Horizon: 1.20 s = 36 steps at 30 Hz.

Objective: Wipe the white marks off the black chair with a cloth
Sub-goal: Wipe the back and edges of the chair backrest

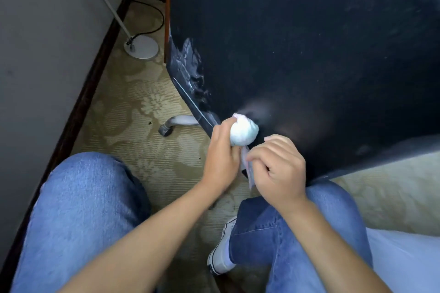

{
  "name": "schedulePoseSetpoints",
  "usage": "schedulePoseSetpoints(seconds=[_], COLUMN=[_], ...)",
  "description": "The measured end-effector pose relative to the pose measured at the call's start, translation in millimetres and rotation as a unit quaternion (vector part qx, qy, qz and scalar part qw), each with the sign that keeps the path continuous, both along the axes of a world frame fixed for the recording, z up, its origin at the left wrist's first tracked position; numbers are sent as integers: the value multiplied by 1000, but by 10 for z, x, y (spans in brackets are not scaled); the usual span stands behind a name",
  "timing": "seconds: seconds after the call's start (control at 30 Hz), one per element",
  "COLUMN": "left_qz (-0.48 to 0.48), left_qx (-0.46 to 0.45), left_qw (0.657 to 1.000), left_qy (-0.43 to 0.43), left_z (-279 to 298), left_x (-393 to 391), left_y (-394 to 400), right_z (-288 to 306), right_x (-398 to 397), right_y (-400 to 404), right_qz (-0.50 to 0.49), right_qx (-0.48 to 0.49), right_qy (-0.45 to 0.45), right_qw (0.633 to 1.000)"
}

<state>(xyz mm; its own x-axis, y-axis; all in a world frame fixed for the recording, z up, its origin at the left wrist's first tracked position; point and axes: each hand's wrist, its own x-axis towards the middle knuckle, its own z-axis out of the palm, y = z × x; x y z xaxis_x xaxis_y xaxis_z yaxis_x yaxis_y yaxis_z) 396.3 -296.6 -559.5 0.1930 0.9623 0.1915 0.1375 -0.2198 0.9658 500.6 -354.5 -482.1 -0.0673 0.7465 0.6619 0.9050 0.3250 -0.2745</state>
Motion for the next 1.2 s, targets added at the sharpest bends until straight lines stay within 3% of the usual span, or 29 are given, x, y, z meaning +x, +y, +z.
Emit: schedulePoseSetpoints(seconds=[0.2,0.37,0.53,0.63,0.73,0.87,1.03,1.1,1.13,1.2], left_qz=[116,61,34,20,13,-16,-106,-97,-97,-101], left_qx=[-14,-10,21,23,22,37,-16,-63,-70,-58], left_qw=[992,998,999,999,1000,999,994,993,992,993], left_qy=[-52,-19,4,11,18,6,19,21,25,34], left_z=[201,130,44,79,156,262,-47,-150,-170,-220], left_x=[-232,-79,-65,-96,-113,-90,112,205,220,201], left_y=[607,301,181,156,106,-20,-531,-617,-625,-591], right_z=[-21,4,278,432,516,578,459,364,312,203], right_x=[-25,-40,-6,99,126,142,318,262,218,183], right_y=[-28,-318,-780,-908,-902,-735,-712,-804,-821,-777], right_qz=[-20,-62,-272,-336,-307,-152,-149,-186,-208,-228], right_qx=[-75,-157,-2,51,43,32,-9,-90,-192,-392], right_qy=[-85,-167,-107,-96,-158,-297,-261,-193,-170,-177], right_qw=[993,971,956,935,937,942,954,959,944,874])
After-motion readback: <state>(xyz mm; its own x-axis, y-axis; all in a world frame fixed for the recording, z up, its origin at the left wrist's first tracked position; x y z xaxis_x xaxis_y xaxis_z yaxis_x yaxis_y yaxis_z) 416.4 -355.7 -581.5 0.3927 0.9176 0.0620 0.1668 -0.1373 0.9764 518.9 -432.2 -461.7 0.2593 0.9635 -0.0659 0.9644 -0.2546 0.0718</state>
